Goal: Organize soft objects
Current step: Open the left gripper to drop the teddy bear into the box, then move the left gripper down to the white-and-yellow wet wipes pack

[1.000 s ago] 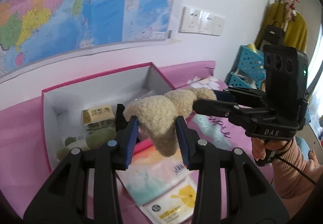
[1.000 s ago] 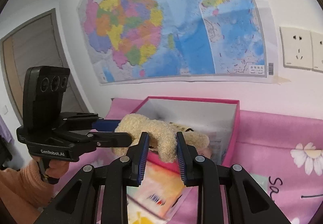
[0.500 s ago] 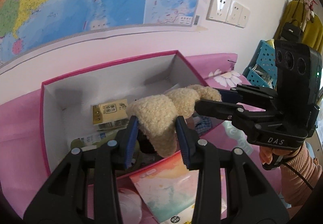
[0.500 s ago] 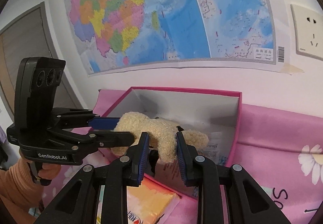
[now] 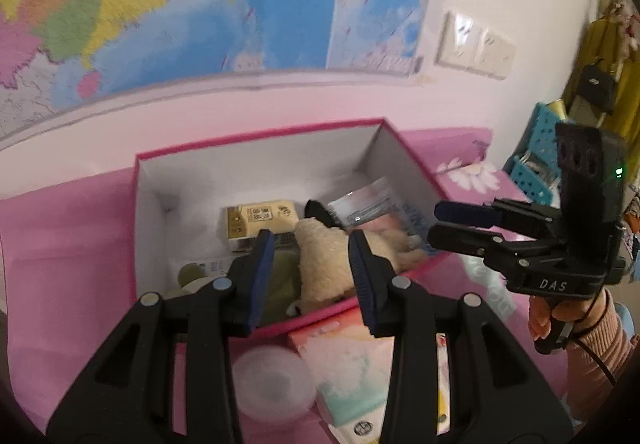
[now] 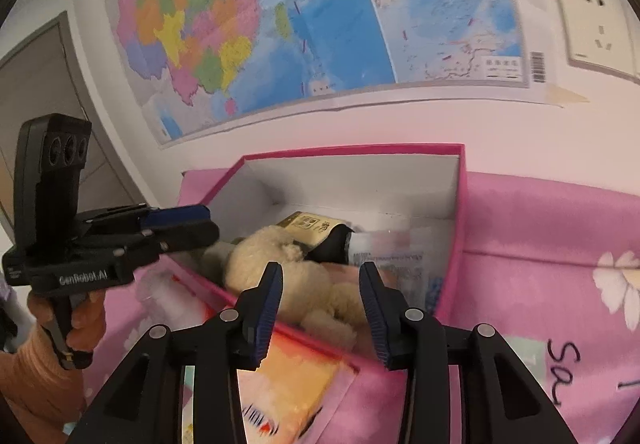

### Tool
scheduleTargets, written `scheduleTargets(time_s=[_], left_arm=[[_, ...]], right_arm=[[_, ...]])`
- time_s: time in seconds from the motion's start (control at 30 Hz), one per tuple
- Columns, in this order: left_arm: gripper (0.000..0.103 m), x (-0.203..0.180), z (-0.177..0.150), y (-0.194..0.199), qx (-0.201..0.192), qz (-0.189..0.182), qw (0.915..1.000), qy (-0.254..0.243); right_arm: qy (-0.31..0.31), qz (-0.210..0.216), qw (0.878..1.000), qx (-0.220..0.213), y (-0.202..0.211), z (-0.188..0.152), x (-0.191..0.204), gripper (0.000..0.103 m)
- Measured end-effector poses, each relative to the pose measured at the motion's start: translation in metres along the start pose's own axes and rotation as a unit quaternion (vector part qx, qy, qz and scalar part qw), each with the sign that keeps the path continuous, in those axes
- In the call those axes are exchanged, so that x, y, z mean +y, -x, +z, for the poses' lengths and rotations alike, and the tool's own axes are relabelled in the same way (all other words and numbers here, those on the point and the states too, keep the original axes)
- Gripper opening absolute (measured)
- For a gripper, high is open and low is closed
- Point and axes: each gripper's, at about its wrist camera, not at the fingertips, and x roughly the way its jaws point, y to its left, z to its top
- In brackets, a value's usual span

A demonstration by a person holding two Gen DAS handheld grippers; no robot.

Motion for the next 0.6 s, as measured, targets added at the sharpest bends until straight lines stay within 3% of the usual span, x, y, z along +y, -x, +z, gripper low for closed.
scheduleTargets(time_s=[0.13, 0.27, 0.43, 0.6], left_arm=[[0.042, -0.010, -0.017, 0.037, -0.030, -0.045, 0.9984, -0.013], [0.044, -0.022, -0.044, 0.058, -0.033, -0.077, 0.9961, -0.027], [0.045, -0.024, -0.085, 0.059, 0.004, -0.105, 0.9944, -0.014], [0.045, -0.016, -0.127, 0.032, 0.076, -0.107, 0.9908, 0.031]], right_arm=[[-0.002, 0.023, 1.000, -0.009, 0.029, -0.014, 0.007, 0.049], [-0.001, 0.058, 0.998, -0.001, 0.054, -0.037, 0.017, 0.054], [-0.014, 0.079, 0.996, 0.037, 0.063, -0.074, 0.029, 0.054], [-0.049, 0.070, 0.992, 0.092, 0.045, -0.114, 0.026, 0.054]])
